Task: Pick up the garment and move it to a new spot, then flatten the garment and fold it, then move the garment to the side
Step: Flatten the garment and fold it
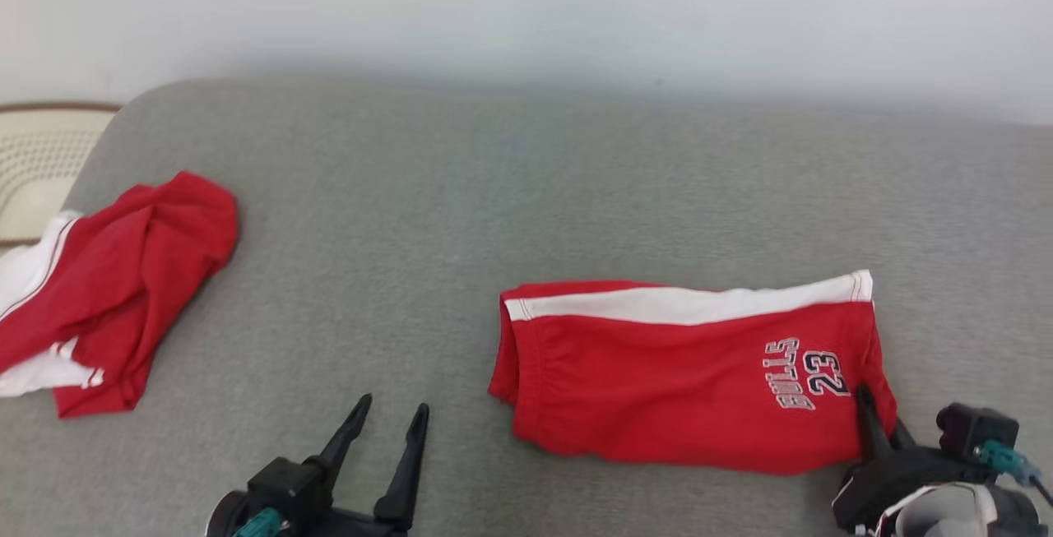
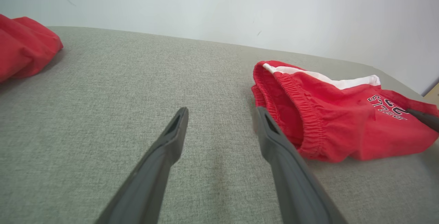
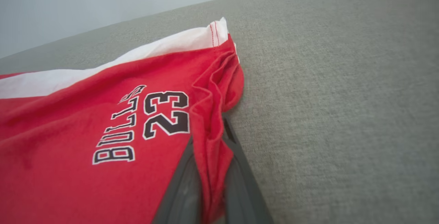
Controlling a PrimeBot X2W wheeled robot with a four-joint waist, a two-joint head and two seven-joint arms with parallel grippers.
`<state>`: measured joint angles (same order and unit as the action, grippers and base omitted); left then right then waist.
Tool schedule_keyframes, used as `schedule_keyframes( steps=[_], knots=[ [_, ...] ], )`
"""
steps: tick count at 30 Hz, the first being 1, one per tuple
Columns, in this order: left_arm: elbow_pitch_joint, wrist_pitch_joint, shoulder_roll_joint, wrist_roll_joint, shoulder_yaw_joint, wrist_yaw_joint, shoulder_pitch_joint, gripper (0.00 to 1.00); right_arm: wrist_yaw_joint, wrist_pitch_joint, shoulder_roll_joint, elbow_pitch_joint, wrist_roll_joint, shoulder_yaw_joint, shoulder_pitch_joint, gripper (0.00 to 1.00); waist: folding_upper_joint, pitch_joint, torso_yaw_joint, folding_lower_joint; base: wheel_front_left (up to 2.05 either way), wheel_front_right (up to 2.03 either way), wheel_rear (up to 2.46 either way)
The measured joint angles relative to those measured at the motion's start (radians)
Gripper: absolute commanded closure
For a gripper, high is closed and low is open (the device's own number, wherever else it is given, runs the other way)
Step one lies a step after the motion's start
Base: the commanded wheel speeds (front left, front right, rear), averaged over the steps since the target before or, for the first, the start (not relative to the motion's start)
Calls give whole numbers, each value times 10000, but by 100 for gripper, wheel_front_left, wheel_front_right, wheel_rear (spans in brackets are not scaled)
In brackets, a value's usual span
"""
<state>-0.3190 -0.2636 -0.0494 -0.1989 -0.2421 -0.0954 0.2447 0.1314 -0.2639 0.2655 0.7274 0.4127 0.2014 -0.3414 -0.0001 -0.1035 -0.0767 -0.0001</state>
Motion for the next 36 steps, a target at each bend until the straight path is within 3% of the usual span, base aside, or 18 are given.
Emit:
schedule_keyframes(
  steps=[9,15,20,24,29,36],
  knots=[
    [96,0,-8,150,316,-12,-418,0,0,0,-107,-79,-163,-219,444,100,0,562,785,0,0,0,0],
    [182,0,-8,236,303,-40,-450,0,0,0,-40,-433,-439,-251,430,100,0,635,840,0,0,0,0],
    [249,0,-8,334,309,4,-537,0,0,2,-58,-1434,-642,-40,436,100,0,626,764,1,0,0,0],
    [261,0,-12,368,332,4,-564,0,0,0,-67,-2393,-780,731,470,100,1,620,729,1,0,0,0],
    [255,0,-8,403,311,50,-593,0,0,0,25,-3352,-692,2449,491,100,1,623,642,1,0,0,0],
    [221,0,-10,240,261,90,-605,0,0,2,203,-3904,-268,4546,390,100,1,597,435,1,0,0,0]
  ],
)
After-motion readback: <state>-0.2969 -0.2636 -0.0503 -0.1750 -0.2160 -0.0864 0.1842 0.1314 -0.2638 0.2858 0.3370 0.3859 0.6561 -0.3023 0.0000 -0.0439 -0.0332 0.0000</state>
